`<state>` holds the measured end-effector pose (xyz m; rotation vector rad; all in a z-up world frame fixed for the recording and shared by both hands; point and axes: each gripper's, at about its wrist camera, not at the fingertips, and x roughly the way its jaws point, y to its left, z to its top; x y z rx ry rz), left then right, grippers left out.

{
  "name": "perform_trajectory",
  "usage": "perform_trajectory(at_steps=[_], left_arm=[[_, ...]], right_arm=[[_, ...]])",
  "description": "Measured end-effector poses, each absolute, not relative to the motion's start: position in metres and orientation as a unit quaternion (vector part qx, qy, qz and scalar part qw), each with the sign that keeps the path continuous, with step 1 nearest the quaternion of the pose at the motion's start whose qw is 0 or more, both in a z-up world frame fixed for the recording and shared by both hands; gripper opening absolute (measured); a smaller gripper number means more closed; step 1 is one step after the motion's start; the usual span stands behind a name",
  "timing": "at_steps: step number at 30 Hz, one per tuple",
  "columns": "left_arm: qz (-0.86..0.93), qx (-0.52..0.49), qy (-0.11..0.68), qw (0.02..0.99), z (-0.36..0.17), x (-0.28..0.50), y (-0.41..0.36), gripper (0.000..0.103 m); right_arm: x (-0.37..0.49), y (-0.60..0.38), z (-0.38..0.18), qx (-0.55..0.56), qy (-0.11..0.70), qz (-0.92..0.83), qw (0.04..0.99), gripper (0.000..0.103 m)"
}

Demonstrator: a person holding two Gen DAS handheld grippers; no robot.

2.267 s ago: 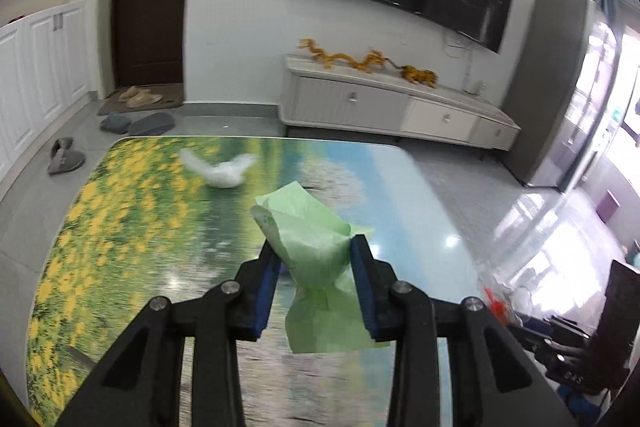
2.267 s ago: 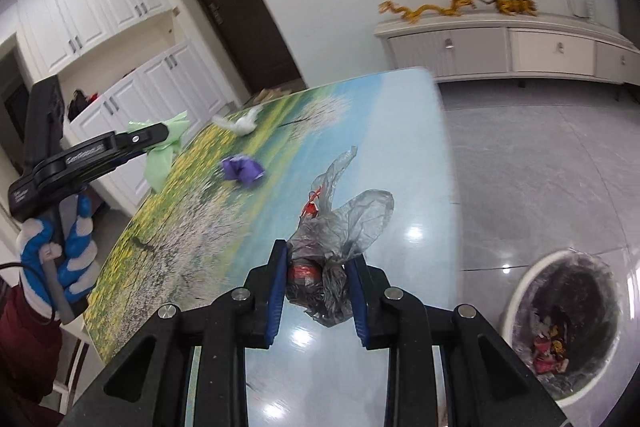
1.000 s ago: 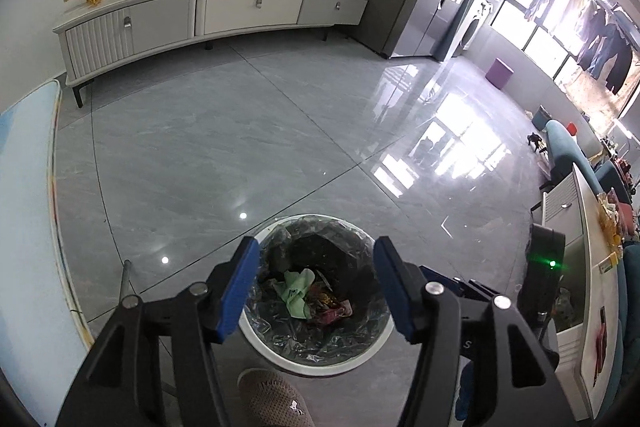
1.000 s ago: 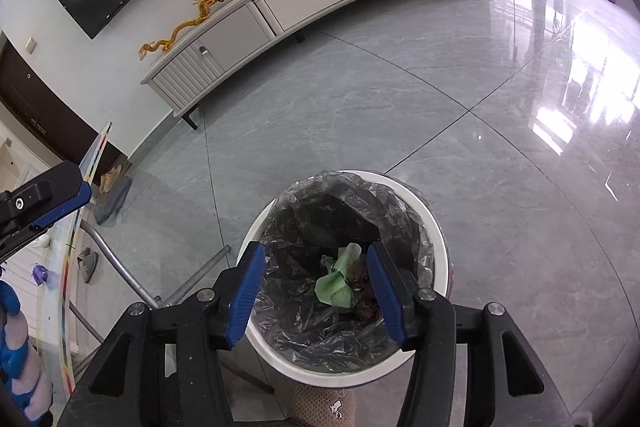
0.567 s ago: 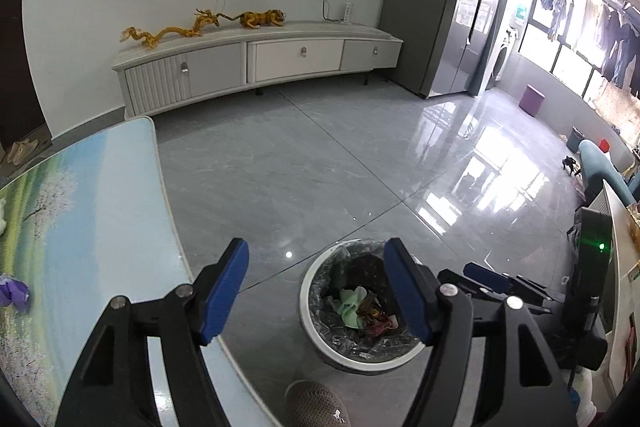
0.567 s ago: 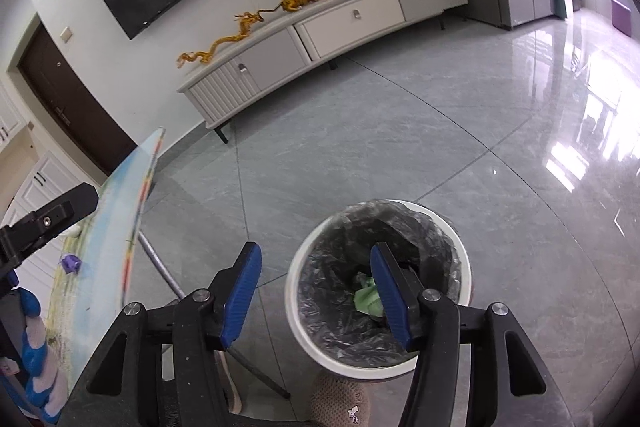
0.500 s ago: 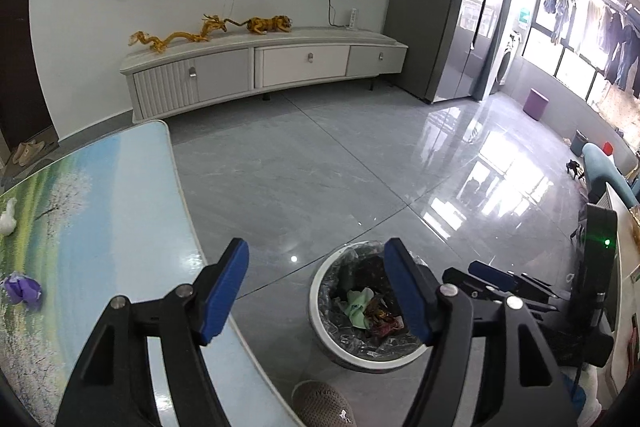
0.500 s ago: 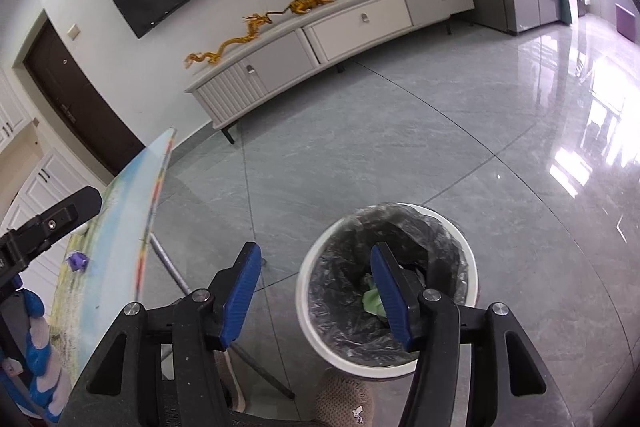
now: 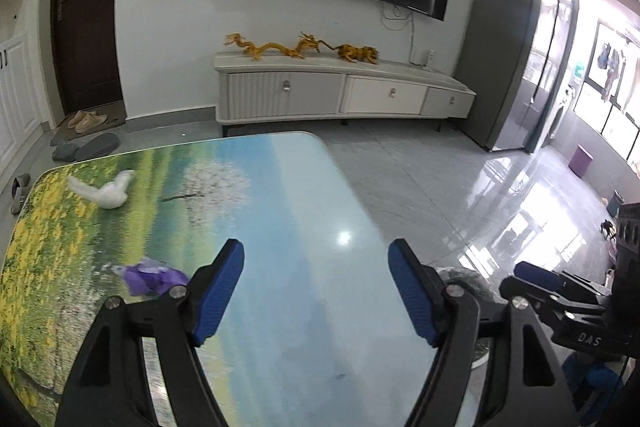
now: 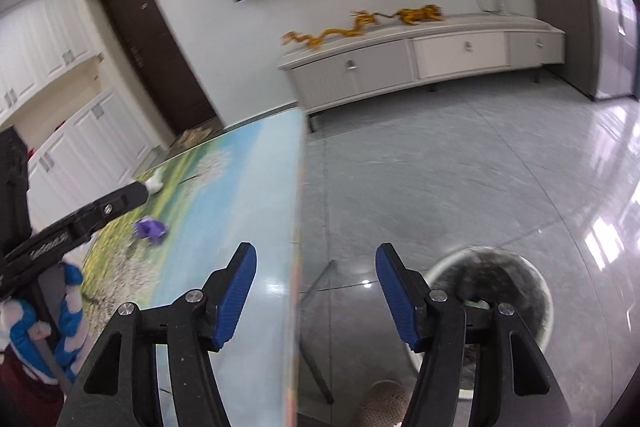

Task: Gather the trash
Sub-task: 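Swing both grippers back from the bin to the table, then grasp the purple bag with the right gripper while the left grasps the white plastic bag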

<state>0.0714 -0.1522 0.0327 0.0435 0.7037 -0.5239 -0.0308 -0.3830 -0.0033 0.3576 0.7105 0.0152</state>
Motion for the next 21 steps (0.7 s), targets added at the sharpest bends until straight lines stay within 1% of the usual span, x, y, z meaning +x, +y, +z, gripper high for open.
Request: perform_trajectory(at_steps=[5, 9, 15, 21], left_arm=[[-0.201, 0.016, 0.336, 0.92, 0.026, 0.135, -0.073, 0.075], [-0.188, 0.051, 0.343, 0.919, 0.021, 0.193, -0.038, 0.075], [-0.191, 0.085, 0.371, 0.905, -0.002, 0.261, -0.018, 0.075], [-0.22, 0.129, 0.397, 0.882, -0.034, 0.288, -0.026, 0.075]], right_arm=[[0.023, -0.319, -0.005, 0.121, 0.371, 0.088, 0.917, 0.063], [0.066, -0.269, -0.012, 0.077, 0.386, 0.16, 0.905, 0.063], [0.121, -0.204, -0.024, 0.034, 0.39, 0.246, 0.887, 0.064], [0.16, -0.156, -0.044, -0.002, 0.399, 0.293, 0.869, 0.064]])
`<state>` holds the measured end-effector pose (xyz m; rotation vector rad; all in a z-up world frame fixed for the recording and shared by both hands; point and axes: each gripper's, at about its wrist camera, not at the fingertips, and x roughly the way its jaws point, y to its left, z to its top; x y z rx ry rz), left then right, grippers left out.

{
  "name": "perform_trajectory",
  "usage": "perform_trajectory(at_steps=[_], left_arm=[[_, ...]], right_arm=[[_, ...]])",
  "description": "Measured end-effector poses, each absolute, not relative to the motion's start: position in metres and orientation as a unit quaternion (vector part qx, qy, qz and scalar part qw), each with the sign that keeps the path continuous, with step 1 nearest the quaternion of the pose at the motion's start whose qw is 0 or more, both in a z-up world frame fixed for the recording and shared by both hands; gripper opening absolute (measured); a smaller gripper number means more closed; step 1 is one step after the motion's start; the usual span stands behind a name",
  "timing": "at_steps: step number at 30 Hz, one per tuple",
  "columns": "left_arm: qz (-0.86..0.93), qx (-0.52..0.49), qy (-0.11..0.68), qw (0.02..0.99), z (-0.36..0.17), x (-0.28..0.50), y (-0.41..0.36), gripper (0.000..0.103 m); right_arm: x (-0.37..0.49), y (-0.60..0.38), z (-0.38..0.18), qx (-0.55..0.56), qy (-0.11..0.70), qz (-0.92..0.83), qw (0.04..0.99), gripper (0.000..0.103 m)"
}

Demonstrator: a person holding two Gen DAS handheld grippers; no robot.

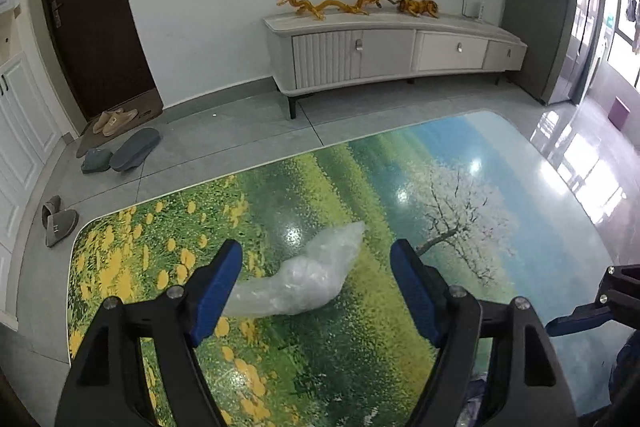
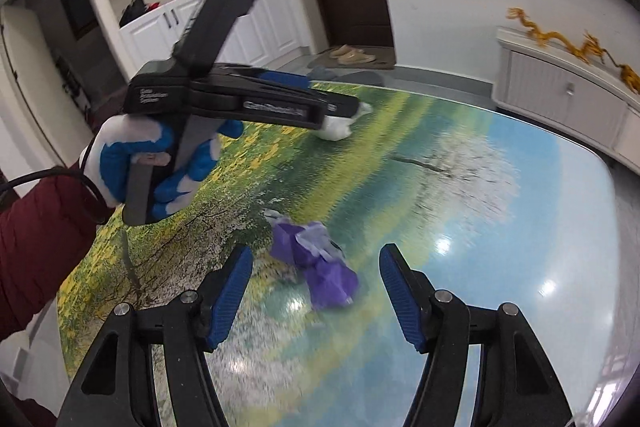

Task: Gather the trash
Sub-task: 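Grasp the purple bag with the right gripper while the left grasps the white plastic bag, then carry both bags over the bin and open both grippers to drop them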

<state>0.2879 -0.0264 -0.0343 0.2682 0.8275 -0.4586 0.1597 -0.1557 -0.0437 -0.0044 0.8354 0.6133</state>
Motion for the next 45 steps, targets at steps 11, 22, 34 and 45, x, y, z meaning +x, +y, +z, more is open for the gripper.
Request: perform_trajectory(at_steps=[11, 22, 34, 45], left_arm=[[-0.235, 0.109, 0.43, 0.865, -0.061, 0.281, -0.021, 0.031], [-0.25, 0.1, 0.383, 0.884, 0.003, 0.176, -0.048, 0.03], [-0.382, 0.104, 0.379, 0.837, 0.037, 0.075, -0.205, 0.031], [-0.462, 0.136, 0.443, 0.757, -0.023, 0.026, -0.367, 0.032]], right_arm=[[0.168, -0.146, -0.067, -0.009, 0.426, 0.303, 0.853, 0.033], [0.091, -0.227, -0.022, 0.046, 0.373, 0.252, 0.892, 0.03], [-0.017, -0.395, 0.002, 0.117, 0.339, 0.049, 0.932, 0.03], [-0.052, -0.499, -0.069, 0.193, 0.389, -0.072, 0.898, 0.032]])
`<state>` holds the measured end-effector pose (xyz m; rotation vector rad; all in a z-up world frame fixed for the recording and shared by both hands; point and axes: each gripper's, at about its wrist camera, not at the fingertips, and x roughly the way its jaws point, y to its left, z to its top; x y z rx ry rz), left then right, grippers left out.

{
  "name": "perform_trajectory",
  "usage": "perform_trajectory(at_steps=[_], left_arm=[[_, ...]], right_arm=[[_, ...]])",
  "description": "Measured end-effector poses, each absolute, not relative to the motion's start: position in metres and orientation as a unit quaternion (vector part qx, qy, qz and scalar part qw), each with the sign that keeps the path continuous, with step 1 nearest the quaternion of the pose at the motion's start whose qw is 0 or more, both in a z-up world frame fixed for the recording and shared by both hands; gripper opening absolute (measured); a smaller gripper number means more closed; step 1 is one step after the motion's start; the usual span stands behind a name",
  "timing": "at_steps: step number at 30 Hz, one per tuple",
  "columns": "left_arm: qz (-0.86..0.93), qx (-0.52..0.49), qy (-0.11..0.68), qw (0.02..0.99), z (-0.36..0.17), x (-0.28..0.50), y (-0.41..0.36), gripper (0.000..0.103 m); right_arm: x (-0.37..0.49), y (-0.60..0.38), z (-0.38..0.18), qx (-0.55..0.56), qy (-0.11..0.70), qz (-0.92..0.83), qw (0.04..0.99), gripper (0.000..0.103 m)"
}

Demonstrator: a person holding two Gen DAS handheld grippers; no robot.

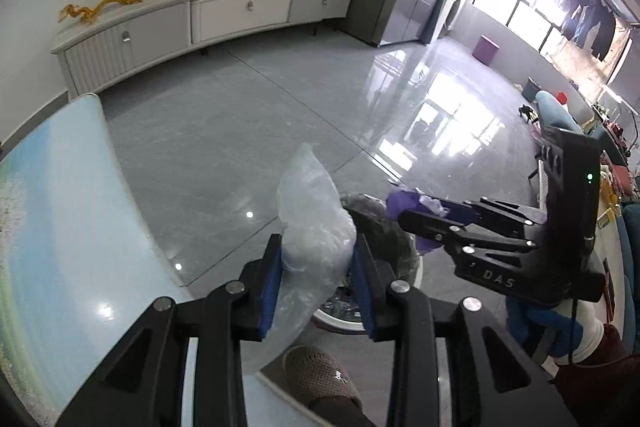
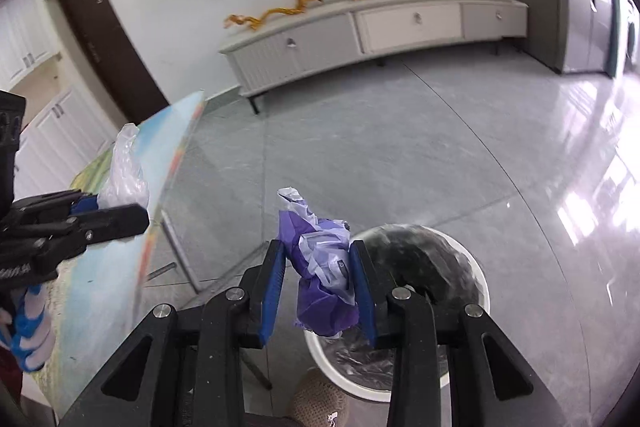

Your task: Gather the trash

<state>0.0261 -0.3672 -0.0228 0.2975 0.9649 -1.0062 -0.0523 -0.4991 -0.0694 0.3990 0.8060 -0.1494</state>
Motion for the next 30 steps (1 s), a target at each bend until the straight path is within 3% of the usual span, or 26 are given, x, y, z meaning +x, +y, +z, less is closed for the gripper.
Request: perform_trajectory(at_steps=[5, 6, 8, 11, 20, 30], left_arm=[[-0.471, 0.134, 0.47, 0.734, -0.047, 0.018, -0.413, 0.036], [-0.472, 0.132, 0.475, 0.731, -0.051, 0.017, -0.42, 0.039], [-0.473, 0.123, 0.482, 0.727, -0.057, 0.017, -0.43, 0.058], [-0.479, 0.109, 0.494, 0.718, -0.062, 0.018, -0.44, 0.059], [-0.452, 0.11, 0.45, 0.762, -0.039, 0.011, -0.427, 0.059], [-0.346, 0.105, 0.369, 0.856, 0.0, -0.003, -0.373, 0.066]], right_arm=[[-0.056, -0.535, -0.098, 0.23, 0.401, -0.114, 0.879, 0.033], [-0.057, -0.539, -0.102, 0.235, 0.403, -0.12, 0.876, 0.036], [-0.058, -0.551, -0.112, 0.24, 0.411, -0.136, 0.869, 0.045], [-0.063, -0.562, -0.121, 0.249, 0.418, -0.141, 0.862, 0.054], [-0.087, -0.564, -0.112, 0.247, 0.405, -0.173, 0.863, 0.063], [-0.091, -0.532, -0.069, 0.209, 0.362, -0.208, 0.884, 0.093]])
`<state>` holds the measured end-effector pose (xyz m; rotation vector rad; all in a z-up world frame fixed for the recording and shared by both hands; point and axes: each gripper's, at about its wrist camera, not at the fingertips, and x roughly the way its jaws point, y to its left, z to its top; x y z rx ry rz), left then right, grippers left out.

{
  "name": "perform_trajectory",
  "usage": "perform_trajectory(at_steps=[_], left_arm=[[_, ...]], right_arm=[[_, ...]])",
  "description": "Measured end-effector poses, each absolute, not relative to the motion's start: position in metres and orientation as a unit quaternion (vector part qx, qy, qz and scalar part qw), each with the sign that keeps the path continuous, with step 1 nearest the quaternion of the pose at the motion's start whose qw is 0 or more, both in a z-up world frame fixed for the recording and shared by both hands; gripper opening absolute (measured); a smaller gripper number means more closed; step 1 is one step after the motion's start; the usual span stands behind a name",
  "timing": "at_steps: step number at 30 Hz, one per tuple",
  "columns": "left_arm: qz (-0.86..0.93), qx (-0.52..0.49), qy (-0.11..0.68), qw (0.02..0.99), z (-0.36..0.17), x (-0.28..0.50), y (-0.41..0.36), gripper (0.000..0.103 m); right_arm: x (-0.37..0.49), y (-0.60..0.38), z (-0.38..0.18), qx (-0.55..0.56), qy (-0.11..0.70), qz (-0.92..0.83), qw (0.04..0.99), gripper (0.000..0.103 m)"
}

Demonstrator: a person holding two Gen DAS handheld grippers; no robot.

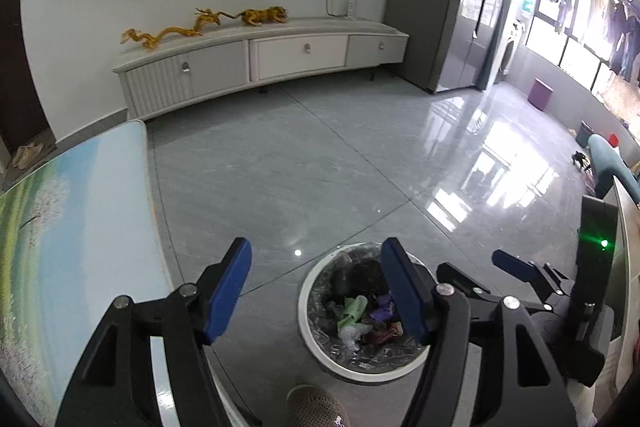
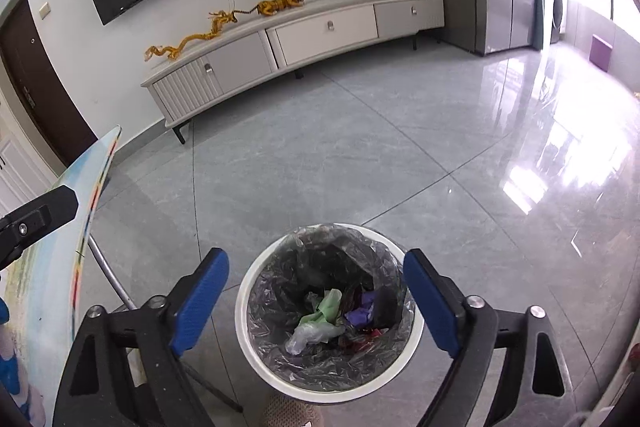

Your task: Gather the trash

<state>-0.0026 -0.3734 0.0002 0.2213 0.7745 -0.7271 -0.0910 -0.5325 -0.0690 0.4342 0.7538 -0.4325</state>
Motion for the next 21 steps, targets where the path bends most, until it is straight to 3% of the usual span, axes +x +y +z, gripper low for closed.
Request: perform_trajectory(at_steps=[4, 13, 15, 17, 21], left_arm=[[-0.302, 0.104, 0.346, 0.883, 0.015, -0.006, -0.336, 0.066], [-0.197, 0.086, 0.279, 0.936, 0.057, -0.016, -0.242, 0.066], [-0.178, 0.08, 0.268, 0.944, 0.066, -0.018, -0.22, 0.069], [-0.162, 0.073, 0.255, 0.951, 0.074, -0.022, -0.202, 0.081], [-0.139, 0.051, 0.231, 0.962, 0.091, -0.033, -0.167, 0.085]], right_arm=[[-0.094, -0.508, -0.046, 0.192, 0.336, -0.207, 0.899, 0.103], [-0.09, -0.439, 0.019, 0.126, 0.272, -0.173, 0.938, 0.103], [-0.089, -0.425, 0.03, 0.115, 0.26, -0.166, 0.944, 0.103], [-0.089, -0.411, 0.042, 0.105, 0.247, -0.158, 0.95, 0.103], [-0.092, -0.385, 0.062, 0.086, 0.226, -0.147, 0.959, 0.103]])
